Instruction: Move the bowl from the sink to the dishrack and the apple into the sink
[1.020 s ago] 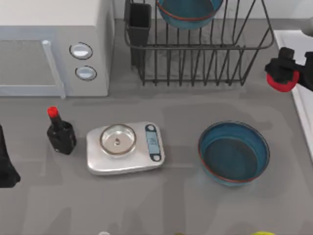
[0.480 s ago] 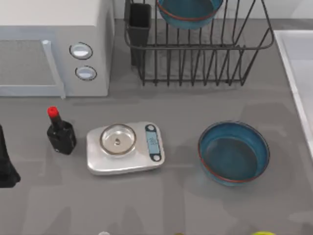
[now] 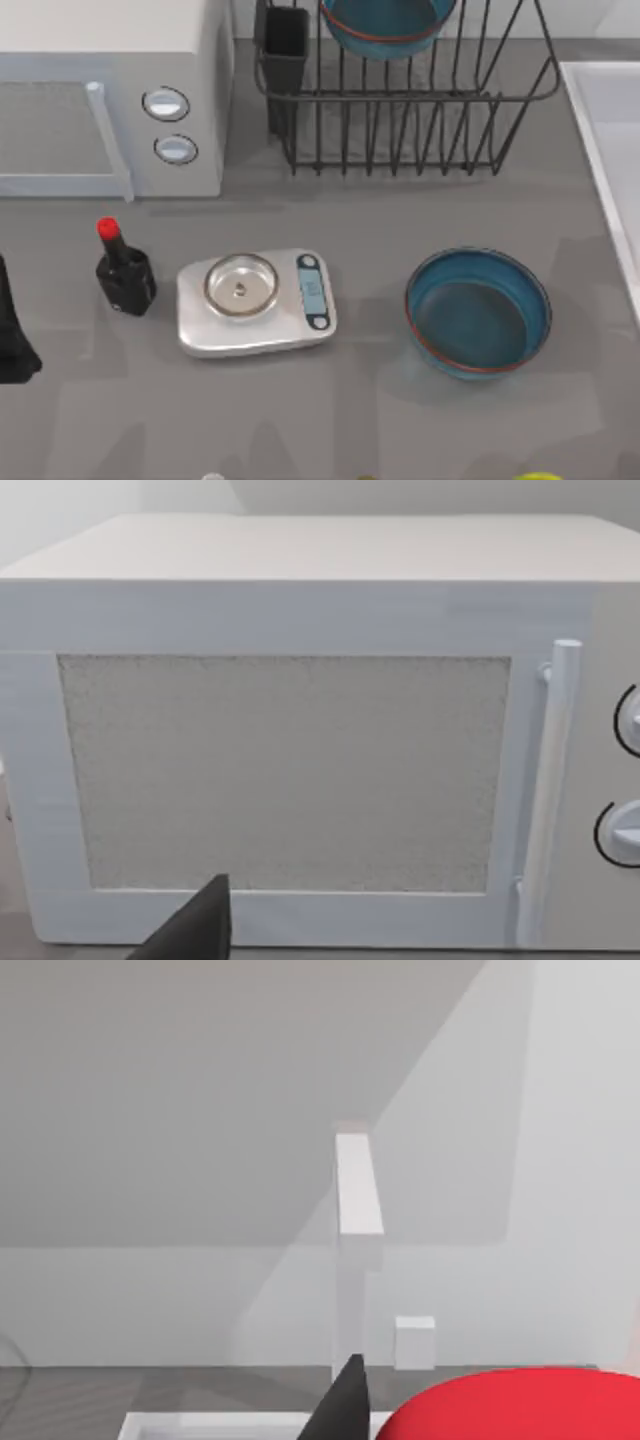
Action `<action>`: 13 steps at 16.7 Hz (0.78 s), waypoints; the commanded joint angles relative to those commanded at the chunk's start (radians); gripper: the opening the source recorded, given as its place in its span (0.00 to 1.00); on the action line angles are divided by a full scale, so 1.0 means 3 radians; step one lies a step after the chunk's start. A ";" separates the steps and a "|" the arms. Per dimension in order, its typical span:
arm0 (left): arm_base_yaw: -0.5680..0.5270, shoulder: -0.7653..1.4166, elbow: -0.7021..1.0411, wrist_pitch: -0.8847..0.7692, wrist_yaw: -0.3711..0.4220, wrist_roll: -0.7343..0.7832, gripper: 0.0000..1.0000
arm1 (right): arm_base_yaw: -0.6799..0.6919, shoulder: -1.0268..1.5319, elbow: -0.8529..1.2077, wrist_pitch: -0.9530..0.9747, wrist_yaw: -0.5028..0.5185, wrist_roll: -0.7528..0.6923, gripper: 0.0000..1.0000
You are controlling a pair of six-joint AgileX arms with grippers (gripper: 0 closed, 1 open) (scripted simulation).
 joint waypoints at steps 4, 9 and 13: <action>0.0000 0.0000 0.0000 0.0000 0.0000 0.0000 1.00 | -0.0012 -0.0005 -0.0005 0.0011 -0.0001 -0.0005 0.00; 0.0000 0.0000 0.0000 0.0000 0.0000 0.0000 1.00 | -0.0007 0.0133 -0.0006 0.0129 0.0003 0.0004 0.00; 0.0000 0.0000 0.0000 0.0000 0.0000 0.0000 1.00 | -0.0024 0.0761 -0.0077 0.0790 -0.0012 0.0005 0.00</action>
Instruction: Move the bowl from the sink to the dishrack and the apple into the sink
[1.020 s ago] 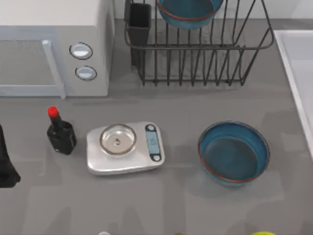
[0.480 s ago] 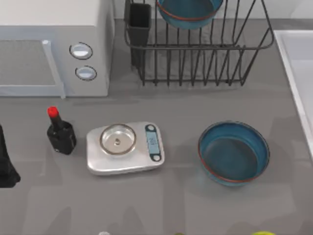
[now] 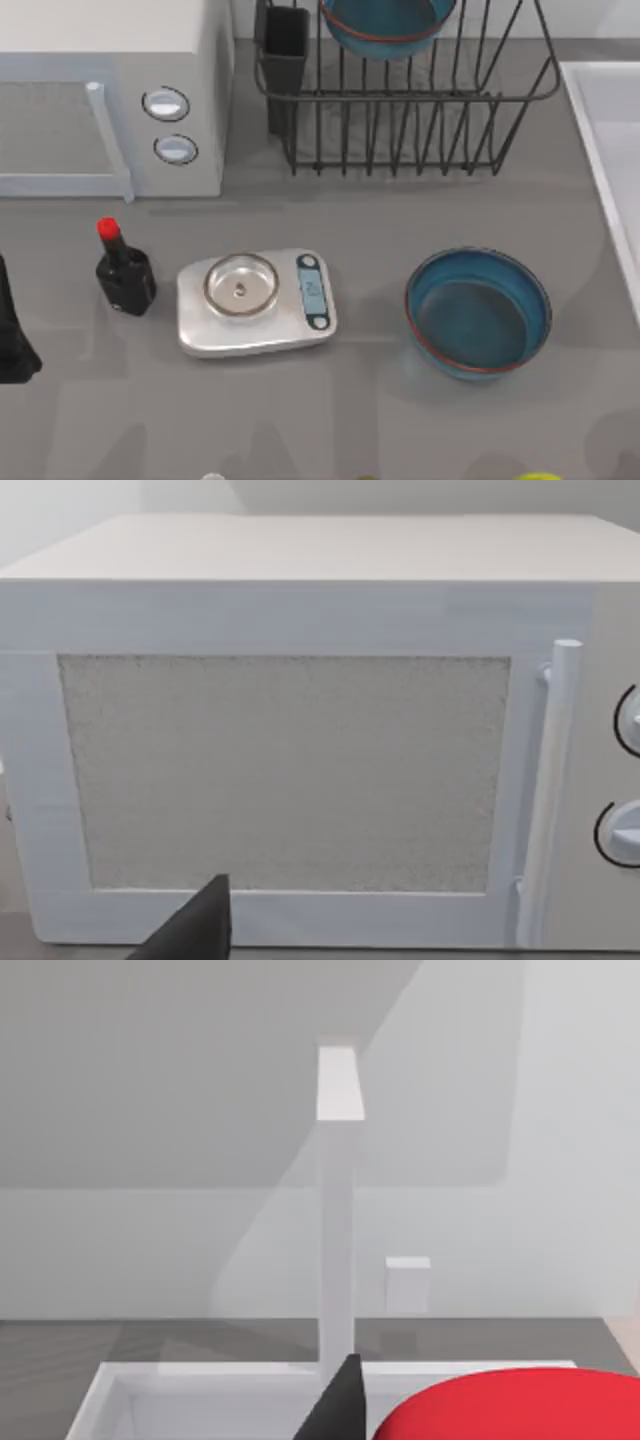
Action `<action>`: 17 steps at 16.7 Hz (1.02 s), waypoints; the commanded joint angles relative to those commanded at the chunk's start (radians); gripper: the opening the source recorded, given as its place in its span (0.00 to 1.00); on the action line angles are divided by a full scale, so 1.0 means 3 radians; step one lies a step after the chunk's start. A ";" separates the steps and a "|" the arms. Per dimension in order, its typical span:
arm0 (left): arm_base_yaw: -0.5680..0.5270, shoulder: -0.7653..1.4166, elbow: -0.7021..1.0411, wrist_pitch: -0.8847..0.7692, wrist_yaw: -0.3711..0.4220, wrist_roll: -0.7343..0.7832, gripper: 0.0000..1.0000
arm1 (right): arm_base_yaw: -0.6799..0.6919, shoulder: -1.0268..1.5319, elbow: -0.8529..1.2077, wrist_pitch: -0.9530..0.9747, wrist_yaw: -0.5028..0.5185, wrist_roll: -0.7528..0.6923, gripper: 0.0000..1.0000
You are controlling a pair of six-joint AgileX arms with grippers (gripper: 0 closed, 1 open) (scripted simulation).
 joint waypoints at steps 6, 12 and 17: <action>0.0000 0.0000 0.0000 0.0000 0.0000 0.0000 1.00 | -0.0003 0.1191 -0.0191 0.1486 0.0019 -0.0012 0.00; 0.0000 0.0000 0.0000 0.0000 0.0000 0.0000 1.00 | 0.0007 0.1645 -0.0283 0.1982 0.0042 -0.0022 0.00; 0.0000 0.0000 0.0000 0.0000 0.0000 0.0000 1.00 | 0.0007 0.1645 -0.0283 0.1982 0.0042 -0.0022 0.15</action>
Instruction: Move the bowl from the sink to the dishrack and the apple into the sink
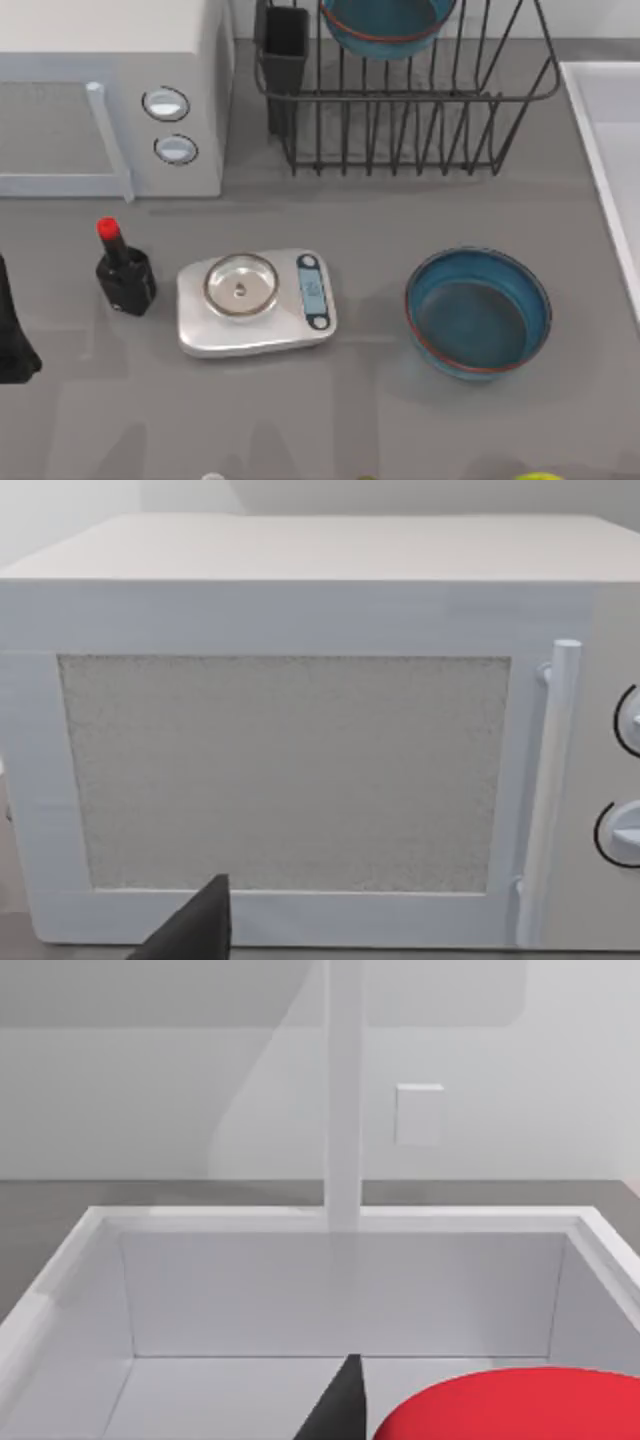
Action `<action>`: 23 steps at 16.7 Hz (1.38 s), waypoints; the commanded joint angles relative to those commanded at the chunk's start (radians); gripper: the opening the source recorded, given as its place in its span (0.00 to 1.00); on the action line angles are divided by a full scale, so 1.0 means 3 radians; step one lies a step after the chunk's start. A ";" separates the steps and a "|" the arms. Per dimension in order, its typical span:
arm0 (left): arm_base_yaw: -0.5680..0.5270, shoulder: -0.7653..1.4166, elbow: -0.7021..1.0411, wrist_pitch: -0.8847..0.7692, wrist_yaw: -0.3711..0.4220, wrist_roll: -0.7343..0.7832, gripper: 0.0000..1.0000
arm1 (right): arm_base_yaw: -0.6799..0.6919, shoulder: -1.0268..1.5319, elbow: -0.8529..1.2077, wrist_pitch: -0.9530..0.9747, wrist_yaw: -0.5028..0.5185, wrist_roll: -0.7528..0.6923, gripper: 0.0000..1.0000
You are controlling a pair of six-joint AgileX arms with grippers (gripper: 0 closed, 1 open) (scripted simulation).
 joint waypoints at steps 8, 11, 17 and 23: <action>0.0000 0.0000 0.0000 0.0000 0.0000 0.0000 1.00 | 0.0000 0.0000 0.0000 0.0000 0.0000 0.0000 0.75; 0.0000 0.0000 0.0000 0.0000 0.0000 0.0000 1.00 | 0.0000 0.0000 0.0000 0.0000 0.0000 0.0000 0.98; 0.0000 0.0000 0.0000 0.0000 0.0000 0.0000 1.00 | 0.0000 0.0000 0.0000 0.0000 0.0000 0.0000 1.00; 0.0000 0.0000 0.0000 0.0000 0.0000 0.0000 1.00 | 0.0020 -0.0091 -0.0018 -0.0075 0.0026 0.0000 1.00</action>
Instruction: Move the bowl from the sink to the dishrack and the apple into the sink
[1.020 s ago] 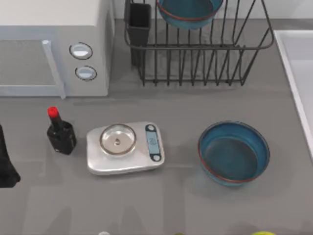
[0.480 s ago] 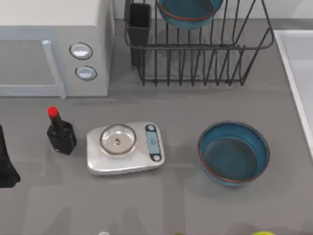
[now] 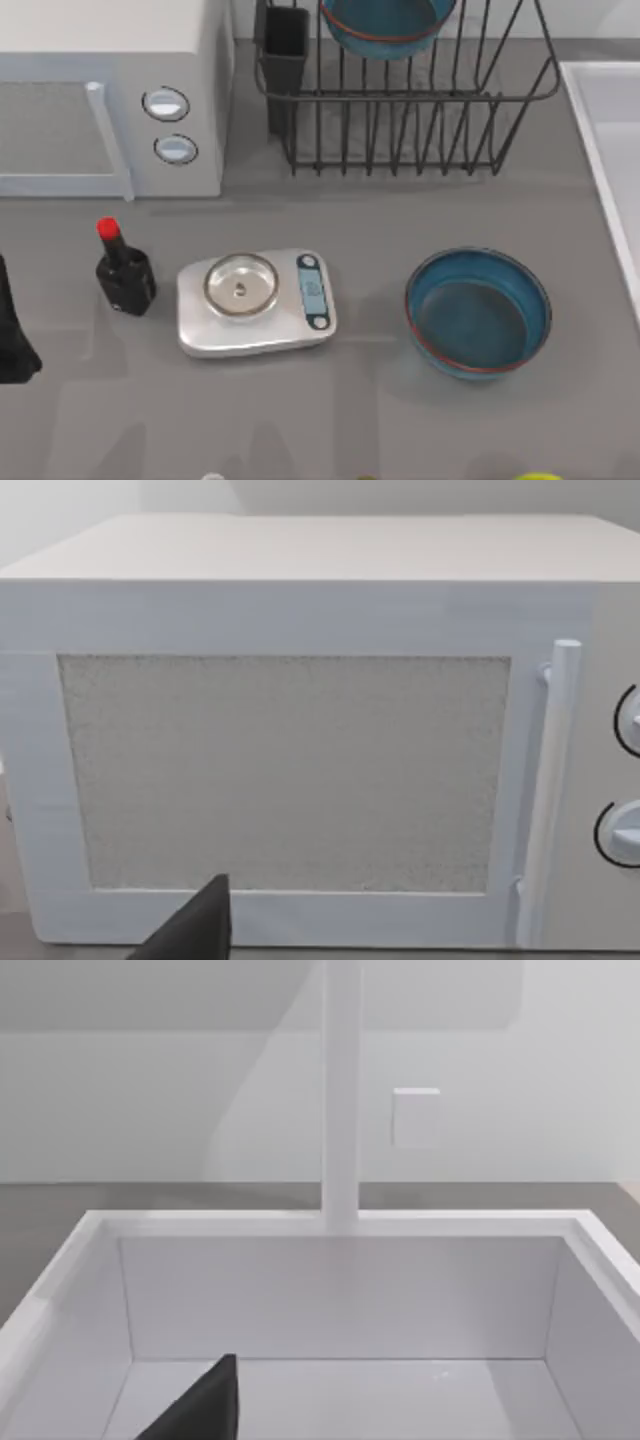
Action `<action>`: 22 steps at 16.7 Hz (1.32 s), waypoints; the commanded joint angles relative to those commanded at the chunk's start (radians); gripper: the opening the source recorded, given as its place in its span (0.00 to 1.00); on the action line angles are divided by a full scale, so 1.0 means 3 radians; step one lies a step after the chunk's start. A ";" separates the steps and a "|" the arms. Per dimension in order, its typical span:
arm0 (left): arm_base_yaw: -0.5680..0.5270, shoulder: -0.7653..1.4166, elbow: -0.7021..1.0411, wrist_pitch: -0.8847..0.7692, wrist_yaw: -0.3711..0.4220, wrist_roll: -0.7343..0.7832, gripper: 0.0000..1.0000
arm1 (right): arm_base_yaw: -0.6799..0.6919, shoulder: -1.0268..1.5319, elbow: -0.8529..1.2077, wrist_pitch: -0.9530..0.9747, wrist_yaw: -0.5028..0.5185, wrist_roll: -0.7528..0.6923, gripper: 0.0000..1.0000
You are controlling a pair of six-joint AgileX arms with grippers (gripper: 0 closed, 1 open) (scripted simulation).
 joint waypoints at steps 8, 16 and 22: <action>0.0000 0.0000 0.0000 0.0000 0.0000 0.0000 1.00 | 0.0366 -0.1540 -0.0336 -0.1196 0.0336 -0.0005 1.00; 0.0000 0.0000 0.0000 0.0000 0.0000 0.0000 1.00 | 0.0996 -0.4216 -0.0924 -0.3253 0.0915 -0.0020 1.00; 0.0000 0.0000 0.0000 0.0000 0.0000 0.0000 1.00 | 0.1461 -0.6310 -0.1360 -0.4841 0.1353 -0.0036 1.00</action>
